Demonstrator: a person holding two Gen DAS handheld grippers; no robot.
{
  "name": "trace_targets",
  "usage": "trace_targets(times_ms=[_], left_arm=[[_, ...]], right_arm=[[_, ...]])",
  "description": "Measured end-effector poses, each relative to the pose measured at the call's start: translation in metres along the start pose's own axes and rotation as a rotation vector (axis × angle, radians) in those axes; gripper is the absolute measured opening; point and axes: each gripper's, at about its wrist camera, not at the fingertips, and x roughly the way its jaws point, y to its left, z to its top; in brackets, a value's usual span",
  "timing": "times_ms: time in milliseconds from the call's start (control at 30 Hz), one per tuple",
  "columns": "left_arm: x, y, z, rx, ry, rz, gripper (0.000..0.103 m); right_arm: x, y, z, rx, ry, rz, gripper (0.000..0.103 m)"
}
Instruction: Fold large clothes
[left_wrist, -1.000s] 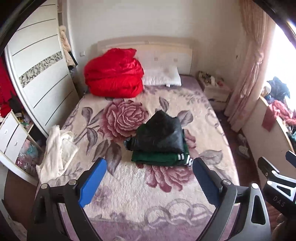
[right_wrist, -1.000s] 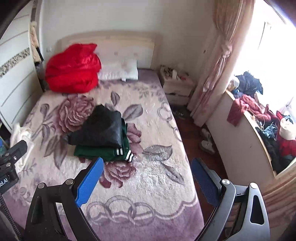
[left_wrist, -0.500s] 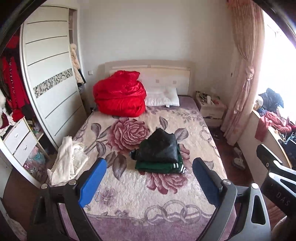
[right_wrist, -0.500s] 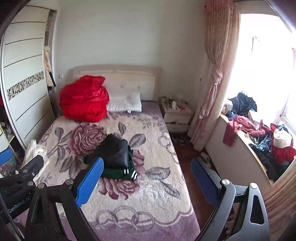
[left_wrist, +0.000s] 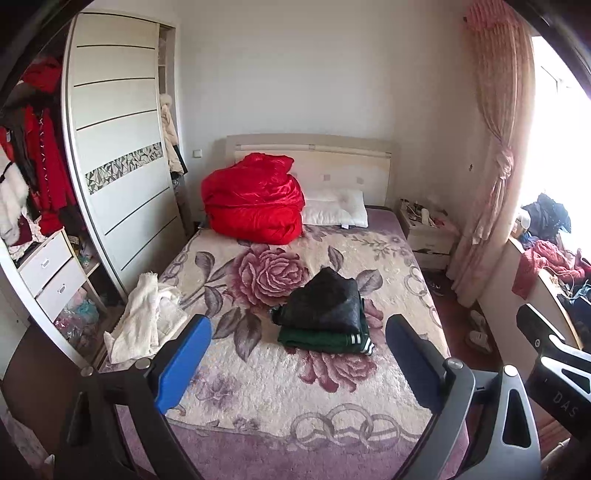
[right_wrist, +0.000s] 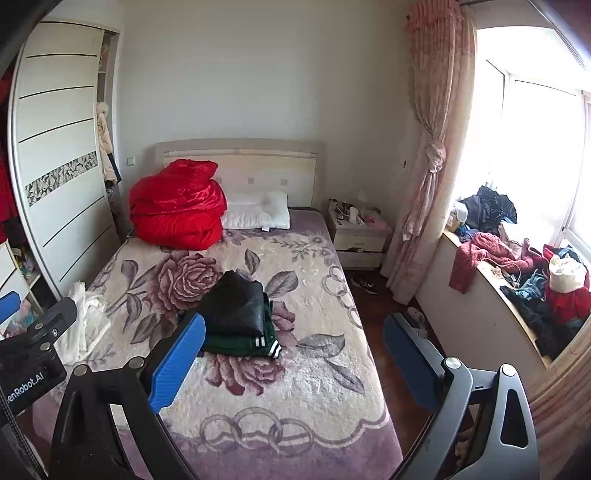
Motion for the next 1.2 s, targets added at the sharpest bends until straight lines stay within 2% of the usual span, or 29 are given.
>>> trace_targets(times_ms=[500,1200], left_arm=[[-0.013,0.003,0.002,0.003,-0.037,0.012,0.097],[-0.02,0.008,0.004,0.001,-0.051,0.03,0.097]], right_arm=[[-0.007,0.006,0.004,-0.007,-0.032,0.034,0.101],[-0.009,0.008,-0.008,-0.001,-0.02,0.055,0.101]])
